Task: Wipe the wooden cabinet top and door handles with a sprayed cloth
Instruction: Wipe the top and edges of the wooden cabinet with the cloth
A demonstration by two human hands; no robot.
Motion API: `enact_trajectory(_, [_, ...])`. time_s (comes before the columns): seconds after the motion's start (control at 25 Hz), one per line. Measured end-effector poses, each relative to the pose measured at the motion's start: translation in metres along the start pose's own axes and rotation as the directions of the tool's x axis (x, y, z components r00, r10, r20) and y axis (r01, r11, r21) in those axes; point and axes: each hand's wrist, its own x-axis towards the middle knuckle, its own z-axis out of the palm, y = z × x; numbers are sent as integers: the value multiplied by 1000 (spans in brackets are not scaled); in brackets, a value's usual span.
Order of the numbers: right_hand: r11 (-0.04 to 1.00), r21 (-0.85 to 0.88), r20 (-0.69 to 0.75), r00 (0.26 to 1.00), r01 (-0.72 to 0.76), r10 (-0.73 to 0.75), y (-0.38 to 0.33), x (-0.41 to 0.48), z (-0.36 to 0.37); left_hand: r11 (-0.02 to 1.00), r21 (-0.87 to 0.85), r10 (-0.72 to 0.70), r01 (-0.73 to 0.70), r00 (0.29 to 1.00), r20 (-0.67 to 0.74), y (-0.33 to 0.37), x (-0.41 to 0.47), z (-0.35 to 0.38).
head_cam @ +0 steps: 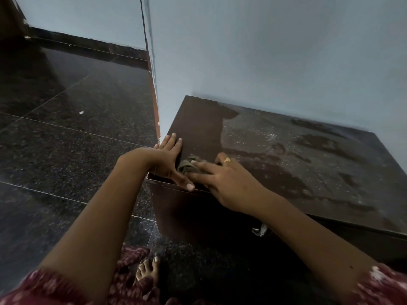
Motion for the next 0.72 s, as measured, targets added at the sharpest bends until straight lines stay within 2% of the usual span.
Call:
enact_trajectory(0.12, [989, -117, -23, 995, 93, -96, 14, -24, 5, 999, 40, -11, 12, 1000, -10, 3, 1, 2])
enact_trajectory(0.2, [988, -115, -27, 994, 99, -103, 24, -34, 5, 999, 51, 20, -18, 999, -27, 6, 3, 4])
enact_trajectory(0.28, [996, -73, -31, 998, 47, -49, 36, -32, 4, 998, 34, 59, -57, 997, -52, 11, 5, 6])
enact_trajectory(0.4, [999, -16, -14, 999, -35, 35, 51, -11, 1, 994, -28, 93, -101, 976, -199, 23, 11, 8])
enact_trajectory(0.48, [994, -37, 13, 994, -106, 107, 63, 9, 0, 995, -43, 78, -93, 961, -267, 31, 15, 10])
enact_trajectory(0.56, [982, -74, 62, 982, -174, 179, 77, 30, 1, 997, -15, 67, -73, 961, -267, 35, 19, 12])
enact_trajectory(0.72, [960, -73, 61, 960, -269, 273, 114, 78, 5, 999, 6, 50, -50, 974, -222, 39, 25, 13])
